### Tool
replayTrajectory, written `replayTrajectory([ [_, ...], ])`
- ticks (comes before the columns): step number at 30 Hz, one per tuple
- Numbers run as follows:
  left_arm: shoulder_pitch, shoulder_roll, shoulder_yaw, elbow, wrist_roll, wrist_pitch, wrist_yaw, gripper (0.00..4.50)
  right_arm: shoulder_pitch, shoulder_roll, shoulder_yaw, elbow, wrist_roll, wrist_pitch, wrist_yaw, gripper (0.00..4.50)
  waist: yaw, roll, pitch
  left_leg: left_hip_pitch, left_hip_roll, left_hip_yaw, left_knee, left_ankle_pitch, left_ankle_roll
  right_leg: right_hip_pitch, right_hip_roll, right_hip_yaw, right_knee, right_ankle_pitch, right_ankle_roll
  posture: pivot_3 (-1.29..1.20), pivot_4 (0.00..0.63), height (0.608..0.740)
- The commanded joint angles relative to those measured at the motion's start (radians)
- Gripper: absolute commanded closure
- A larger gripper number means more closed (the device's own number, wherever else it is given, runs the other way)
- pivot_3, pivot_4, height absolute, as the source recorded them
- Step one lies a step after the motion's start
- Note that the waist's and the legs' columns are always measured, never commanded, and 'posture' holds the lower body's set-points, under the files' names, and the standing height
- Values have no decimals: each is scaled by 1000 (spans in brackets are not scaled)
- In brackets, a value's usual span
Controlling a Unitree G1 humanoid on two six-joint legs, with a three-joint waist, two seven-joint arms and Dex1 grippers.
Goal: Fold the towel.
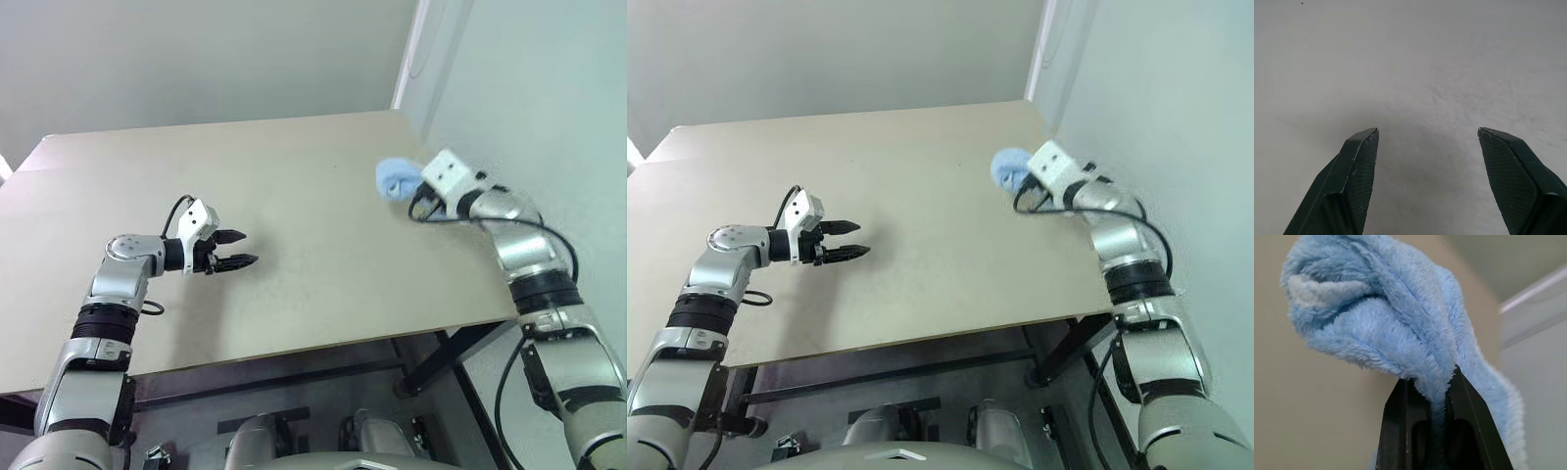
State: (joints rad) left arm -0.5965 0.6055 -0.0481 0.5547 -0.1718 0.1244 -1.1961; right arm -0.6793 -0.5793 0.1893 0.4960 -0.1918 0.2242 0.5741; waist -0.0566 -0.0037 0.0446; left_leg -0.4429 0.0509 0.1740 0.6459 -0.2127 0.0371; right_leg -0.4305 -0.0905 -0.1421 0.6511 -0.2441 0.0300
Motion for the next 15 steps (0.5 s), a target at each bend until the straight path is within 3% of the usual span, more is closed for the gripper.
replayTrajectory([
  [1, -24, 1, -15, -5, 26, -40, 4, 1074, 48, 25, 39, 9, -28, -40, -1, 4481, -2, 1, 1, 0, 0, 0, 1, 0, 0, 0, 0, 0, 1, 0, 0, 0, 0, 735],
  [5, -26, 5, -21, -11, 27, -46, -9, 1074, 87, 58, 20, 23, 12, -5, 24, 4481, -6, 1, 1, 1, 0, 0, 4, -1, 1, 2, 0, 0, 2, 0, 0, 0, 0, 735],
  [6, -27, 6, -20, -11, 26, -45, -11, 1074, 86, 63, 4, 21, 23, 6, 19, 3888, -6, 1, 1, 2, 0, 0, 5, -1, 1, 3, 0, 0, 2, 0, 0, 0, 0, 735],
  [15, -38, 9, 4, -8, 2, -14, -26, 1074, 131, 18, -123, -152, 196, 117, 160, 821, 6, 2, 1, 1, 0, 0, 4, -1, 1, 2, -2, 0, 1, 1, -3, 0, 0, 735],
])
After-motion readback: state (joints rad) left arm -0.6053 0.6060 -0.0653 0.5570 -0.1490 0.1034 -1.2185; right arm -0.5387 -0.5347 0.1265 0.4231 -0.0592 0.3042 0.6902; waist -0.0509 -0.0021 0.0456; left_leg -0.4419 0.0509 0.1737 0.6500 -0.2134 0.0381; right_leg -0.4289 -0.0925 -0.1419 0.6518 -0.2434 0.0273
